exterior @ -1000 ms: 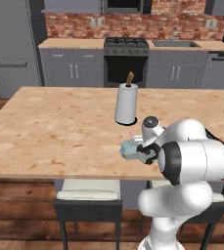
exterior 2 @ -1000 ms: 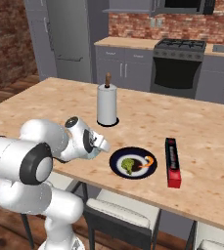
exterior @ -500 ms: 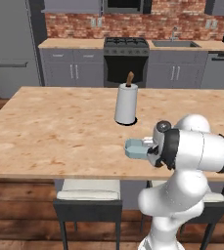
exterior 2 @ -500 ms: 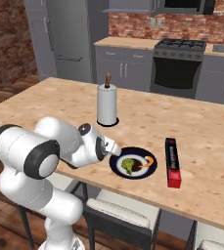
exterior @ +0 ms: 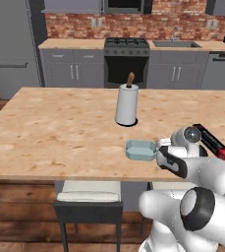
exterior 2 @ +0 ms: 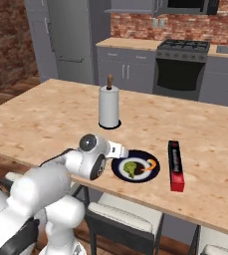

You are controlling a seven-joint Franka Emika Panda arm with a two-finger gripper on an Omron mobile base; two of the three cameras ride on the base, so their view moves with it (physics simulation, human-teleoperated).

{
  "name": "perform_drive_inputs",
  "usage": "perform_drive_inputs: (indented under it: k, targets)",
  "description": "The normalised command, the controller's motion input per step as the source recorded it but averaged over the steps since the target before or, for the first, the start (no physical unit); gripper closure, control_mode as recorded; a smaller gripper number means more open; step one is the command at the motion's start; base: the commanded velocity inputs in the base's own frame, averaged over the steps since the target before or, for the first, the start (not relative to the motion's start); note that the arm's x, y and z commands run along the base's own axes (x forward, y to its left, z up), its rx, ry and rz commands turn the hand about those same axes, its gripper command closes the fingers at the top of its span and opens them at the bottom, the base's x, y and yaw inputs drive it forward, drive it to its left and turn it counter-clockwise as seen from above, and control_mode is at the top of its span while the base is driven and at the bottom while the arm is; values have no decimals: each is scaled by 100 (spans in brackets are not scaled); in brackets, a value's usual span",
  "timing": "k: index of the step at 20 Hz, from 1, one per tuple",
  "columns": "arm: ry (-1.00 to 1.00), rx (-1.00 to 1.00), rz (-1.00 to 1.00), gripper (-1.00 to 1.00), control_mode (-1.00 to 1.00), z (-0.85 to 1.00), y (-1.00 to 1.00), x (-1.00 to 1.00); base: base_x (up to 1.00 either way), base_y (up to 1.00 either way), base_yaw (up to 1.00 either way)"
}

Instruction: Retrieve the tupperware and aluminum foil from the cabinet and place them on the dining counter near the plate with broccoli and shrimp to prepare for storing leftovers.

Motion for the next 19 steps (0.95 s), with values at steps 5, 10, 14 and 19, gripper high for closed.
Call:
perform_drive_inputs:
  k: [5, 10, 14, 19]
  targets:
    - [-14, 0, 16, -100, -100, 100, -23, -39, 0, 0, 0]
    - [-1, 0, 9, -100, -100, 100, -8, -33, 0, 0, 0]
    - [7, -1, 2, -100, -100, 100, 0, -79, 0, 0, 0]
    - [8, -1, 0, -100, -100, 94, 0, -100, 0, 0, 0]
